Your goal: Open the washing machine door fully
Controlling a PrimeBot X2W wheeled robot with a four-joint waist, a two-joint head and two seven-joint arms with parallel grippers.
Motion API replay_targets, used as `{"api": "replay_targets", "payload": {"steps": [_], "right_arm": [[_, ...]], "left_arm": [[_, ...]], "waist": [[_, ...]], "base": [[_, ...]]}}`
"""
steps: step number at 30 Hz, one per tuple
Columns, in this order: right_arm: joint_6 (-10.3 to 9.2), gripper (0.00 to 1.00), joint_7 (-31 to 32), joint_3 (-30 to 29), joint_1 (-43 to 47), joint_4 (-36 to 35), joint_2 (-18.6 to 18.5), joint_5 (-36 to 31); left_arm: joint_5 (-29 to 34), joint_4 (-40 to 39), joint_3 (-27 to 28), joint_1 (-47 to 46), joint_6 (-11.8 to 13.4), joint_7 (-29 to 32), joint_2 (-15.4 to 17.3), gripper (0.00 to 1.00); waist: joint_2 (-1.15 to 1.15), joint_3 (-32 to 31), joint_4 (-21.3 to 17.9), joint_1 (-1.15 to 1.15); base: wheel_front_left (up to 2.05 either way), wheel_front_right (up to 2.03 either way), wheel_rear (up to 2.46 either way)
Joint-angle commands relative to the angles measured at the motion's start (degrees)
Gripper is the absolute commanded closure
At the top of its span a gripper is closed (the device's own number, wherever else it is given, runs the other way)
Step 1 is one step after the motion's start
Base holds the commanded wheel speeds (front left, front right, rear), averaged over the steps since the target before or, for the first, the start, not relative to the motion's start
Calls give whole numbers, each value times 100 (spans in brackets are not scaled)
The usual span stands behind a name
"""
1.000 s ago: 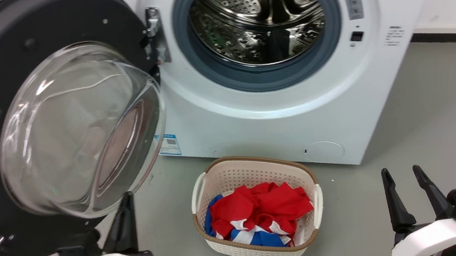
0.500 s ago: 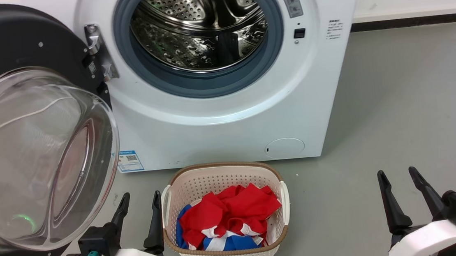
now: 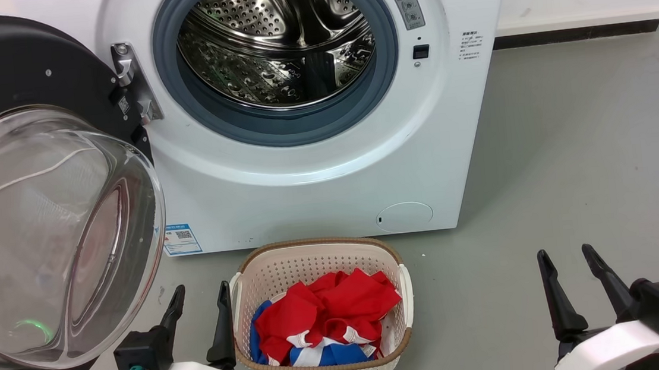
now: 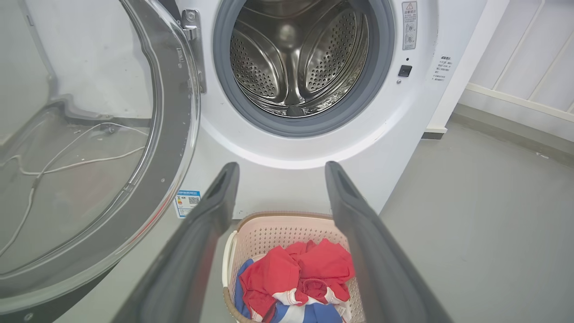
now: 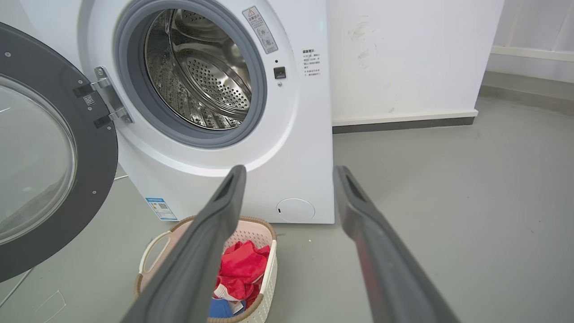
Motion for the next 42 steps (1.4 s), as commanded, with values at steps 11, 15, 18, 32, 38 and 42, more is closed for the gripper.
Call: {"api": "replay_targets", "payload": {"steps": [11, 15, 18, 32, 38, 42], "right_arm": [[-1, 0, -68, 58, -108, 82, 7, -5], [-1, 0, -74, 64, -122, 85, 7, -19], [0, 100, -31, 70, -32, 74, 0, 17], [0, 100, 94, 38, -125, 312, -55, 1376], [0, 100, 157, 14, -207, 392, -77, 1997], [0, 100, 197, -4, -260, 439, -89, 2384]], "left_arm": [[-62, 36, 12, 35, 63, -41, -25, 0], [-67, 13, 10, 50, 67, -48, -27, 0], [-51, 10, 7, 10, 72, -32, -34, 100], [-1112, 103, 362, -1, -149, 303, -253, 100], [-1602, 108, 533, -32, -253, 458, -335, 100], [-1910, 104, 639, -50, -318, 555, -383, 100]], "waist": [[0, 13, 58, 0], [0, 22, 69, 0], [0, 26, 70, 0], [0, 31, 75, 0], [0, 34, 77, 0], [0, 36, 78, 0]], "base": [[0, 0, 0], [0, 0, 0], [0, 0, 0], [0, 0, 0], [0, 0, 0], [0, 0, 0]]}}
